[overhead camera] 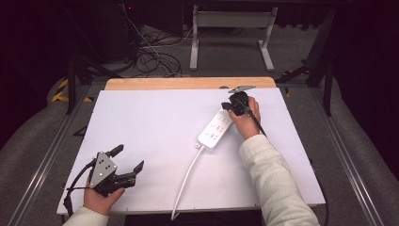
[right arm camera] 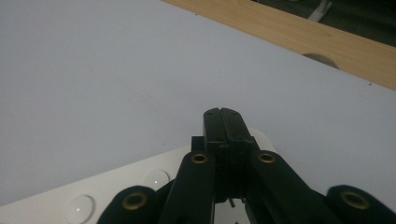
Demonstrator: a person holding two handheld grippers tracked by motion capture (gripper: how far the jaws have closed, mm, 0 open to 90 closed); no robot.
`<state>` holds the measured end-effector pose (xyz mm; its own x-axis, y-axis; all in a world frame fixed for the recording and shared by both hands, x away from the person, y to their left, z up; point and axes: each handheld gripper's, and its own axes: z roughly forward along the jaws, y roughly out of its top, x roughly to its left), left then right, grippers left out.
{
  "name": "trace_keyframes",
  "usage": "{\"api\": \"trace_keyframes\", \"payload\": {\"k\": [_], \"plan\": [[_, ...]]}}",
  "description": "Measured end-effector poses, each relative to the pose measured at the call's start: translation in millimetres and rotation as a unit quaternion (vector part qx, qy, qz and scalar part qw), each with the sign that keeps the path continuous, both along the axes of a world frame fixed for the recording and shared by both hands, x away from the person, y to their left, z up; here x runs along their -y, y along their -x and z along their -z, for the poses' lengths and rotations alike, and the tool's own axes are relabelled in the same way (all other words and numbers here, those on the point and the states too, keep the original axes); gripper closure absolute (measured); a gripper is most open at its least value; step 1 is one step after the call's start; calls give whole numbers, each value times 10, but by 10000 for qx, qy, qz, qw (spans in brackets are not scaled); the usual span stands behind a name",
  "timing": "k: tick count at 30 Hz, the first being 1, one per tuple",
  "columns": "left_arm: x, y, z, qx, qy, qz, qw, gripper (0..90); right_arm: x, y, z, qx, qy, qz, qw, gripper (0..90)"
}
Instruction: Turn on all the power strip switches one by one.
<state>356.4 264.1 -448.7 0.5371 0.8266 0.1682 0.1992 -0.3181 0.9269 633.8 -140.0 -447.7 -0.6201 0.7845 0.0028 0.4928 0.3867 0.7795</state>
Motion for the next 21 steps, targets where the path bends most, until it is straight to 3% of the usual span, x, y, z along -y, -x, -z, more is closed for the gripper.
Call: {"api": "trace_keyframes", "payload": {"k": [13,21], "plan": [[1,-1,0,-1,-3,2,10000,161,-14,-30,75,-85,193,43,9998,900],[4,2,0,6,3,3,10000,160,-2,-36,83,-120,154,113,9997,900]]}}
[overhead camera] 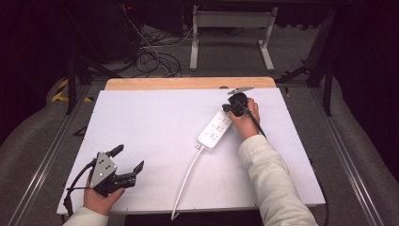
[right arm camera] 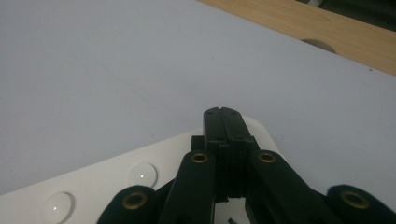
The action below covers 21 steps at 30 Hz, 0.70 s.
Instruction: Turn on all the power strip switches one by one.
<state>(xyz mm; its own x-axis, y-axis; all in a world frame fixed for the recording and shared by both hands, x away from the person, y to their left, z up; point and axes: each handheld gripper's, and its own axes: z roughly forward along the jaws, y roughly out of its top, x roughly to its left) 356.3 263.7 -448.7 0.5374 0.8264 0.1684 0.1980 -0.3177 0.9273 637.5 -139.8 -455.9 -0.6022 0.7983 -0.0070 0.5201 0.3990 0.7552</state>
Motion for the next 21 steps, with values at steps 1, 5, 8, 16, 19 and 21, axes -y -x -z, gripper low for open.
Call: {"api": "trace_keyframes", "payload": {"k": [1,5,8,16,19,21], "plan": [[0,0,0,-4,3,2,10000,160,-2,1,1,0,0,10,10000,900],[-4,0,-4,28,-41,6,10000,160,-6,3,7,-9,10,16,10000,900],[-4,0,-5,30,-45,6,10000,161,0,-1,16,-45,-48,61,10000,900],[4,6,-1,-5,-9,14,10000,160,-4,2,27,-52,-72,106,9999,900],[4,6,-1,-5,-6,14,10000,161,5,-6,29,-97,-126,115,9998,900],[6,5,0,-3,-3,12,10000,161,-5,-3,31,-62,-53,116,9999,900]]}}
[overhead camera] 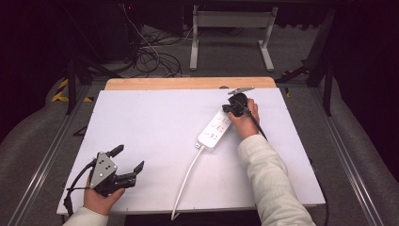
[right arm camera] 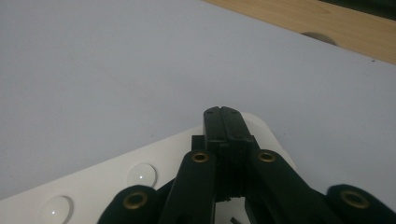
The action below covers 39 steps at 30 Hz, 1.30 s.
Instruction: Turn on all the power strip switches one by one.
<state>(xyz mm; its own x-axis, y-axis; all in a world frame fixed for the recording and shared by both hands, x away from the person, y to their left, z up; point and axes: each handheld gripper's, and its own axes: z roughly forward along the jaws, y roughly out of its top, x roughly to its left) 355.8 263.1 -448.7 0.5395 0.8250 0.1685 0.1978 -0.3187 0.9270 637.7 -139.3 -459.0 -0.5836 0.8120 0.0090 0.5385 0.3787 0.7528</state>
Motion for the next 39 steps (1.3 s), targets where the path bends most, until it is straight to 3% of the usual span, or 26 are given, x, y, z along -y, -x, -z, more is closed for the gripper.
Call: {"api": "trace_keyframes", "payload": {"k": [5,9,12,16,28,29,30,34,39], "plan": [[-2,1,-3,6,-3,-3,10000,161,0,-11,4,-70,-48,19,10000,900],[-6,-2,-2,12,-3,-14,10000,160,-50,15,-10,127,206,-17,9997,900],[-11,-10,0,-11,37,-21,10000,161,-58,104,-112,306,-46,-198,9993,900],[0,-21,3,-41,26,-11,10000,161,-89,227,-284,510,-175,-458,9975,900],[4,-10,-3,6,7,-25,10000,160,6,392,-500,648,-453,-554,9953,898],[3,-9,-3,11,7,-28,10000,160,20,407,-518,639,-527,-566,9950,786],[3,-6,-3,10,9,-30,10000,160,32,418,-534,663,-624,-569,9942,734],[3,0,-8,-3,28,-24,10000,160,94,540,-633,748,-763,-711,9917,666],[14,-6,-14,28,-4,-26,10000,160,173,743,-770,1028,-912,-1023,9852,508]]}}
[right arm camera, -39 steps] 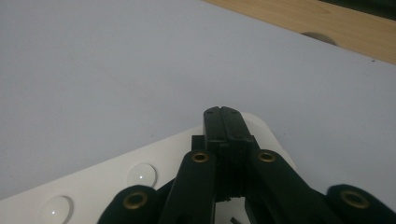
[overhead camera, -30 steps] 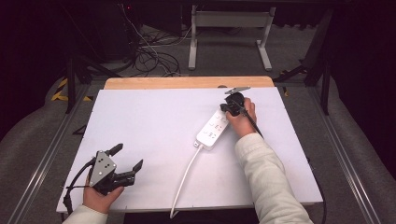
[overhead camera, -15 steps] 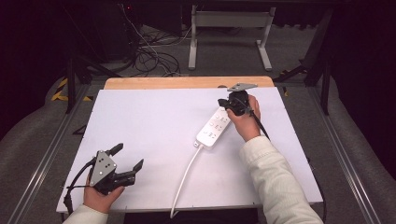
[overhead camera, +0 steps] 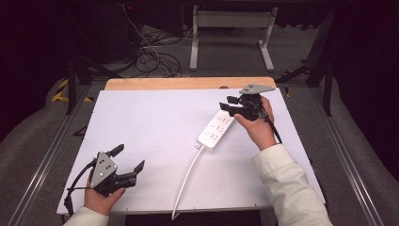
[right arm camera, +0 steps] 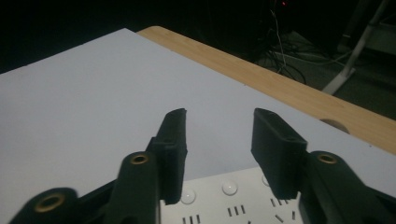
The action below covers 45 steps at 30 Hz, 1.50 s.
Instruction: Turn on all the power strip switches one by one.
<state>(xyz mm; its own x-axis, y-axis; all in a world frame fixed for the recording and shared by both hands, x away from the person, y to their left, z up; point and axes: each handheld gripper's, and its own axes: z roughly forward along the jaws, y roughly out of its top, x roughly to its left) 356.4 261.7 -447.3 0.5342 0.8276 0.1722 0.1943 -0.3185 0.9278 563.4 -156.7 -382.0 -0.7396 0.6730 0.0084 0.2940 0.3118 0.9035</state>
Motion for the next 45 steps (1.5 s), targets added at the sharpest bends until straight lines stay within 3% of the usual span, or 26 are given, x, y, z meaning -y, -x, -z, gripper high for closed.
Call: {"api": "trace_keyframes", "payload": {"k": [7,17,20,27,34,37,39,42,45], "plan": [[3,6,-1,-7,16,-1,10000,160,134,302,-105,121,-263,-301,9991,329],[-1,21,-11,-8,71,0,10000,158,350,722,-55,99,-422,-430,9981,239],[4,21,-12,6,31,-4,10000,158,406,856,32,288,-508,-365,9976,231],[17,38,-15,-8,35,27,10000,158,553,1044,235,164,-743,-435,9962,223],[17,43,-14,-19,57,40,10000,156,654,1165,515,89,-604,-543,9967,219],[14,47,-14,-35,75,40,10000,155,692,1191,633,-53,-582,-485,9971,221],[17,58,-8,-73,110,50,9999,154,712,1208,699,-267,-577,-422,9971,222],[11,82,-6,-96,83,74,9999,149,728,1237,801,-175,-528,-467,9974,225],[2,106,0,-94,85,102,9999,143,724,1273,892,-237,-439,-501,9975,226]]}}
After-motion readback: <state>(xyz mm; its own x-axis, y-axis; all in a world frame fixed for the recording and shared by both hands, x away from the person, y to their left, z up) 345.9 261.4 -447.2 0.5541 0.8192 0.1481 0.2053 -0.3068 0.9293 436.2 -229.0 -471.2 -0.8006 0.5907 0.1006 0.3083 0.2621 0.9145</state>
